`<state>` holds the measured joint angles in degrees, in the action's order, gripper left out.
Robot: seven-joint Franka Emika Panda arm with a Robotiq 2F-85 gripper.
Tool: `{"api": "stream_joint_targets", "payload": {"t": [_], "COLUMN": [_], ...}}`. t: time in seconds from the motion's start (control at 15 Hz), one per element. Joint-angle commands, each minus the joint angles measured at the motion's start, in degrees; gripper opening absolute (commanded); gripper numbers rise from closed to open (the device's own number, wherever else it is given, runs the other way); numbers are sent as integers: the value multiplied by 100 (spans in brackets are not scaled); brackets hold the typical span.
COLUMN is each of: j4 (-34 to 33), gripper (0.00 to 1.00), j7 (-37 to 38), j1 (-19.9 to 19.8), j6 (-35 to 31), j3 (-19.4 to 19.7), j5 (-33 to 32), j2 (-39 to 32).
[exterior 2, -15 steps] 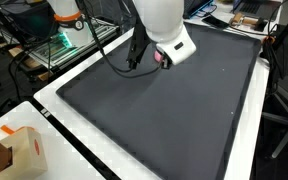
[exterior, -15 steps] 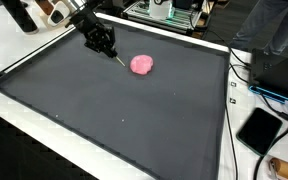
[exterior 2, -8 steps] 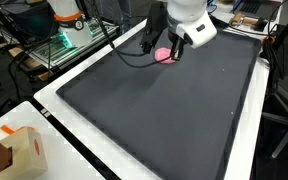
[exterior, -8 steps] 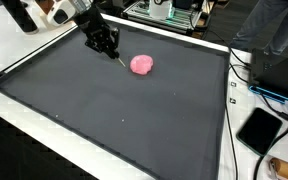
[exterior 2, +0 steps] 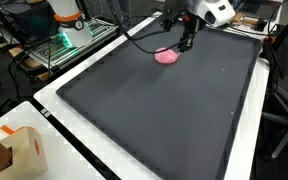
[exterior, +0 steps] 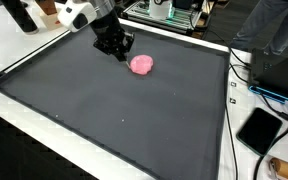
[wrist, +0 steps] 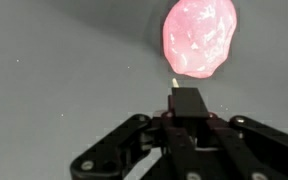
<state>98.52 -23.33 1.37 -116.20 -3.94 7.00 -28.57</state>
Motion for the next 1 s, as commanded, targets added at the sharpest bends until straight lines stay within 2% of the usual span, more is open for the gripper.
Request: {"api": "stream_joint_targets", "payload": {"t": [0.0,0.67,0.93], "j4": [-290,-334,-173], "gripper": [3,3,3], "j7": [540,1541,2322], "j1": [315,1219,1569], "j6": [278,262,143], "j3": [-33,-109,-86], "j5": [-668,-2094,-2559], "j2": [-143,-160,-68]}}
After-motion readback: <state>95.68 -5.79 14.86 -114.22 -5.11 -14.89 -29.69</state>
